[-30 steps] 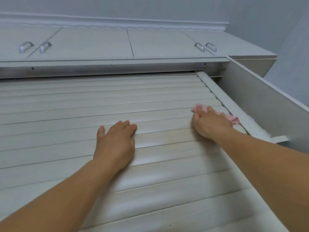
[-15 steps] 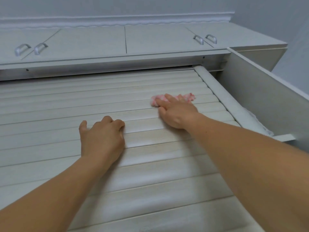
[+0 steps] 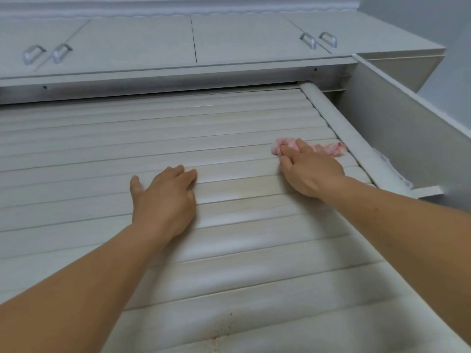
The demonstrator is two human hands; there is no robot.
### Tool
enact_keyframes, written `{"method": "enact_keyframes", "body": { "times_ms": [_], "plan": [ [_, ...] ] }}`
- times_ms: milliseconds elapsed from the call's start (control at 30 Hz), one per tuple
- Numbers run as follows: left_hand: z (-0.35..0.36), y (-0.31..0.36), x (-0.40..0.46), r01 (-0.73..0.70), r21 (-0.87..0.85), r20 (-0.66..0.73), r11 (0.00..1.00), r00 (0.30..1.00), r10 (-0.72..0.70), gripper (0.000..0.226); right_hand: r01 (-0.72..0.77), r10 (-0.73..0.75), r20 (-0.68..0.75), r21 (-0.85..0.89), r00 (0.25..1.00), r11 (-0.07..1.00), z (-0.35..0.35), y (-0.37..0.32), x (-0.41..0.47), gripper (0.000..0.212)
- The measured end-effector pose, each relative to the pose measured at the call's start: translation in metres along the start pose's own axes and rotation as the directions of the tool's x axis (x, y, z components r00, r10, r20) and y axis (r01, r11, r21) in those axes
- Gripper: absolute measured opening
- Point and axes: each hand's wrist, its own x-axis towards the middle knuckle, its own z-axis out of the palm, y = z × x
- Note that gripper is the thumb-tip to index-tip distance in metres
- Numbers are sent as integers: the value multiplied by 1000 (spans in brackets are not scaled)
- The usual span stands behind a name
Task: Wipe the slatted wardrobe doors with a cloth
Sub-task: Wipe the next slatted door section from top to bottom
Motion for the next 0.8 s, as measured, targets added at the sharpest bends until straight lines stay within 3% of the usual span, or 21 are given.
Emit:
{"method": "enact_keyframes", "body": {
  "times_ms": [233,367,533,800],
  "plan": [
    [-4,-13,-34,-52,-13,12,999,999,52,46,271,-272,89,28,958,962,15,-96,-46,44],
    [-2,-15,-39,-54,-13,11,998,998,54,50,334,-332,74,-17,940,942,20,-106,-57,43],
    [-1,-14,-37,-49,-30,-27,998,998,48,43,247,-247,-1,-38,969,968,5,-76,-51,38],
    [1,-15,-34,-64,-11,-71,998,995,63,36,-94,95,0,-63,996,994,-19,18,-47,41]
  ]
}}
